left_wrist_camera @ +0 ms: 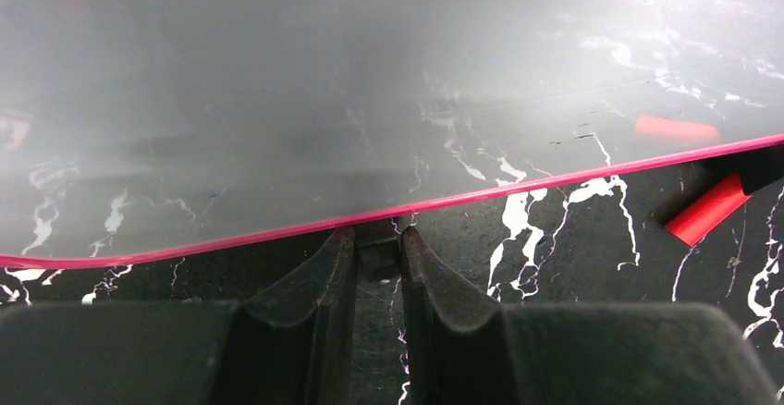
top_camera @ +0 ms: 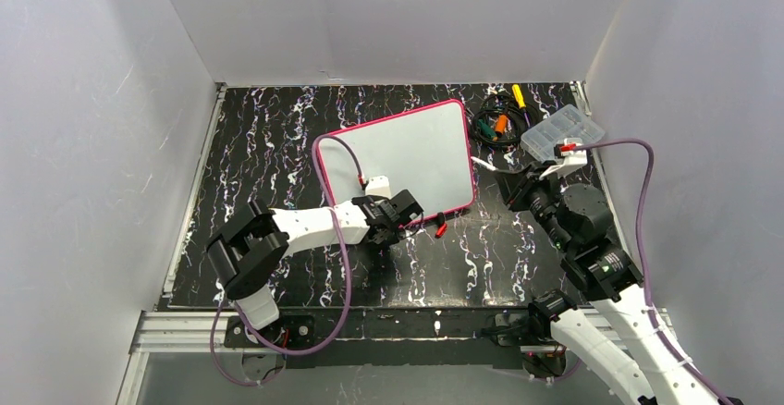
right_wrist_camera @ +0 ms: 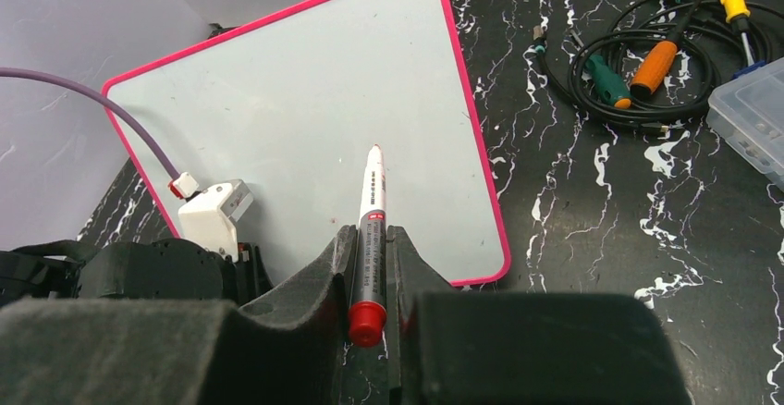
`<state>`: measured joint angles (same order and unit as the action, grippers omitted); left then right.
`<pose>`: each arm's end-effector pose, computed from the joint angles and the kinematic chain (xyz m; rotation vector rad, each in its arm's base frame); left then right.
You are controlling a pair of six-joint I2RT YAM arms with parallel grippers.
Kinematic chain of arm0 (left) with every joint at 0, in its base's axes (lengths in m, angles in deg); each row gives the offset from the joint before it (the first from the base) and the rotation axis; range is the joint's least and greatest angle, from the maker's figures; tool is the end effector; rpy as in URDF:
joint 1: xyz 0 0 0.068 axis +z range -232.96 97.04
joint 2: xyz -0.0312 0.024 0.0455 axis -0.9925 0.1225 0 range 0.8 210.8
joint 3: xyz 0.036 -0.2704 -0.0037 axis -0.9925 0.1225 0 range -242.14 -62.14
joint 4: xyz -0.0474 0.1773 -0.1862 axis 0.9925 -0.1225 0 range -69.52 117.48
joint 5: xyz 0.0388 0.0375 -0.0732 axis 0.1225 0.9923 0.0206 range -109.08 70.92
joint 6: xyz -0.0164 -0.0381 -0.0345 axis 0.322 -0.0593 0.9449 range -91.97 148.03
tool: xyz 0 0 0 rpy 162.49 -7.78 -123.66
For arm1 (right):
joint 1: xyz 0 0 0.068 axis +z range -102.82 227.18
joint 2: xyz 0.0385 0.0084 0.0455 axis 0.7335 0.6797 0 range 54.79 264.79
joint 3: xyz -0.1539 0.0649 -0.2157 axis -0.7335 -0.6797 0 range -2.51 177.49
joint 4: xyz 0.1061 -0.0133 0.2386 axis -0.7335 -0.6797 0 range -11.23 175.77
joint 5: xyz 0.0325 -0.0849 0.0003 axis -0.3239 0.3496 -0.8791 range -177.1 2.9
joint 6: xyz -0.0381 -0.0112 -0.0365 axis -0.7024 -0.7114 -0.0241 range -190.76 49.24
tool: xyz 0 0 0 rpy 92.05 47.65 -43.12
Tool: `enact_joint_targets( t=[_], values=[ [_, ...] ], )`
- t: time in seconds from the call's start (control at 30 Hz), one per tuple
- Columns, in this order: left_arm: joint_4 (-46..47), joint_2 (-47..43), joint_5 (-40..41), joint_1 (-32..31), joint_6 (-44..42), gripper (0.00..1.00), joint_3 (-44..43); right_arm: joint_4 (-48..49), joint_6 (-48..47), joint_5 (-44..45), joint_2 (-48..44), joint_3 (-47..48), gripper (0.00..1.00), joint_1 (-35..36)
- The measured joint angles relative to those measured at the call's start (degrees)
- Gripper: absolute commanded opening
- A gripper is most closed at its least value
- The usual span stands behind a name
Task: Write a sentence on the whiteboard
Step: Move the whiteboard stand to the center of the board.
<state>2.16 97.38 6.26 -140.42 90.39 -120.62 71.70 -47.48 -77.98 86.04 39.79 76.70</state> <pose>0.1889 -0.2680 0.1767 -0.2421 2.5161 -0.2314 0.1179 0.0604 0.3505 0.0350 1.6537 0.5780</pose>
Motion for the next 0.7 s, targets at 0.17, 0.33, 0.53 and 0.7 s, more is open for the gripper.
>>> enact_joint_targets(
  t=[0.17, 0.33, 0.53, 0.7],
  values=[
    [0.6, 0.0, -2.7, -0.4, 0.3, 0.48, 0.0, -1.1, -0.3, 0.2, -0.5, 0.0, 0.01, 0.0],
    [1.9, -2.2, -6.7, -1.5, 0.2, 0.61, 0.7, -1.6, -0.4, 0.2, -0.5, 0.0, 0.01, 0.0],
    [2.3, -11.5, -11.0, -1.7, -1.3, 0.69, 4.8, -2.5, -0.4, -0.2, -0.4, 0.6, 0.01, 0.0],
    [1.5, -22.4, -14.3, -1.7, -11.2, 0.76, 5.6, -1.8, -0.6, -3.1, 1.1, 1.4, 0.01, 0.0]
  ],
)
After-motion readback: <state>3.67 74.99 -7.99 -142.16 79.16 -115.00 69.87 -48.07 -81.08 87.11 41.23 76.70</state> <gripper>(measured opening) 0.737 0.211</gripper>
